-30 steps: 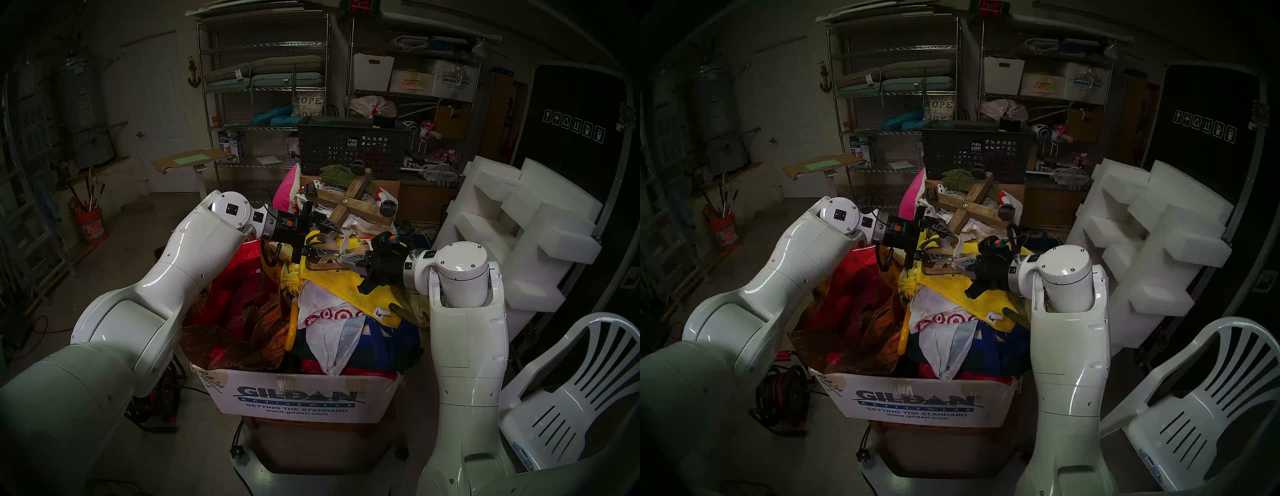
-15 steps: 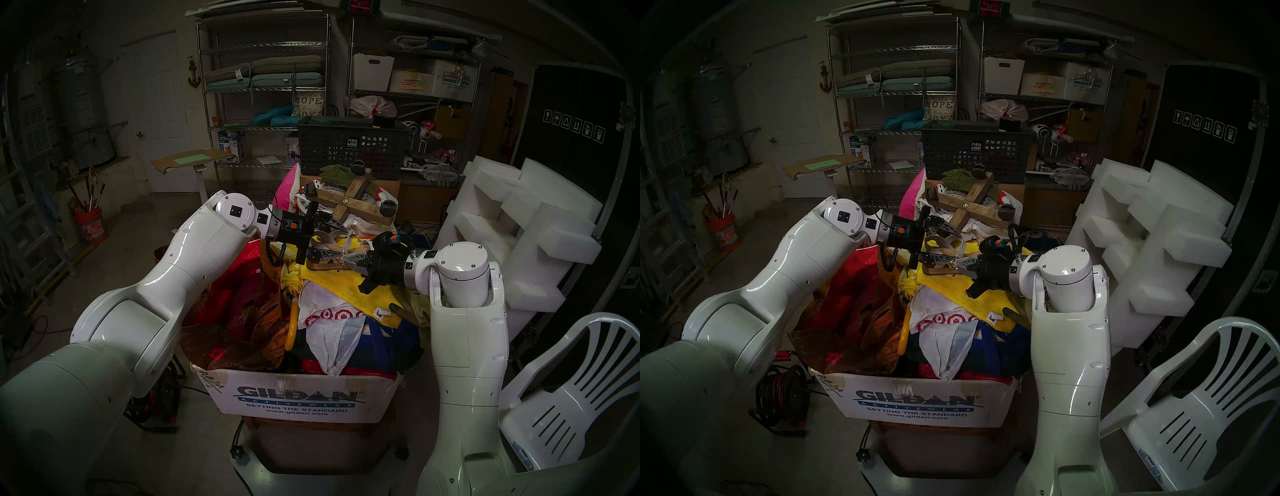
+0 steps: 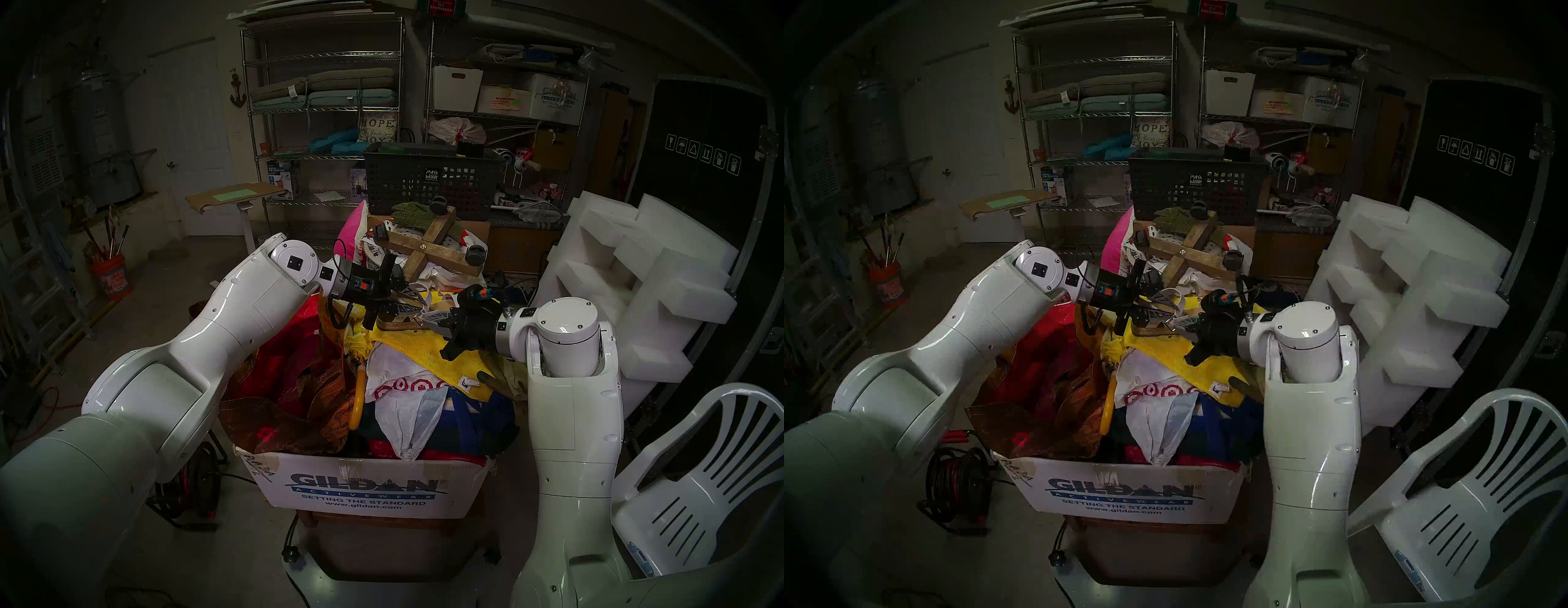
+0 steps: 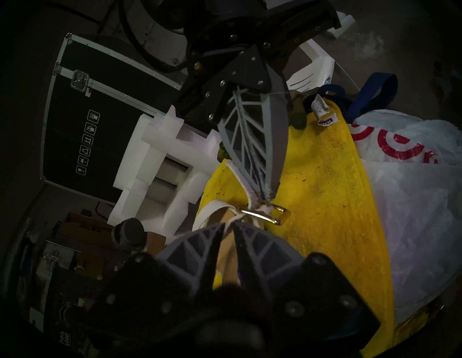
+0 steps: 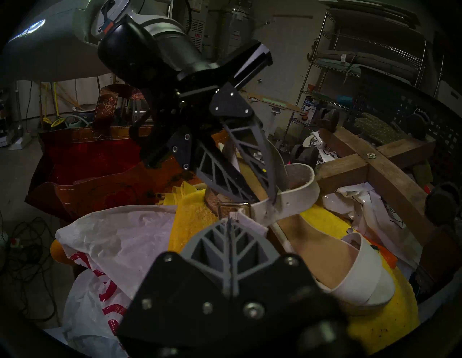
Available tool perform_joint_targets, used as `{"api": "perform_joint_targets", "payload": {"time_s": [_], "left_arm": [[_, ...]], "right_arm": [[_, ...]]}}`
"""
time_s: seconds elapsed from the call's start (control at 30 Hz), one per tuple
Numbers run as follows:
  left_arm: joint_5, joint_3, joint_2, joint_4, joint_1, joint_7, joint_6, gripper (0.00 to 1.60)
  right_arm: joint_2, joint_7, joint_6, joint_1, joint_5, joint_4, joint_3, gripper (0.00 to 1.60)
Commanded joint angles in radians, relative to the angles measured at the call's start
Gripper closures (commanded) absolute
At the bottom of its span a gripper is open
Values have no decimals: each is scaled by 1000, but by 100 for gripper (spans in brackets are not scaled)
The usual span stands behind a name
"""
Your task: Unbuckle a shoe
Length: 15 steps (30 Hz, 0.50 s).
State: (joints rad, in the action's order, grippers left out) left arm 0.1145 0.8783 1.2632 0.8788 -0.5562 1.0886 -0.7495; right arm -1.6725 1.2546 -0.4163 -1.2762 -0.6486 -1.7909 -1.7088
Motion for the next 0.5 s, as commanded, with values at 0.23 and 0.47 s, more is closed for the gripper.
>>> {"api": "perform_joint_targets", "payload": {"time_s": [0.23, 0.47], "left_arm": [[-39, -57, -31, -10, 45, 57, -12, 112], [-44, -81, -45, -14, 55, 24, -4, 115]], "right_arm": [[-5, 4, 0, 15, 5, -21, 6, 160], [-6, 4, 0, 12, 3, -27, 6, 160]]}}
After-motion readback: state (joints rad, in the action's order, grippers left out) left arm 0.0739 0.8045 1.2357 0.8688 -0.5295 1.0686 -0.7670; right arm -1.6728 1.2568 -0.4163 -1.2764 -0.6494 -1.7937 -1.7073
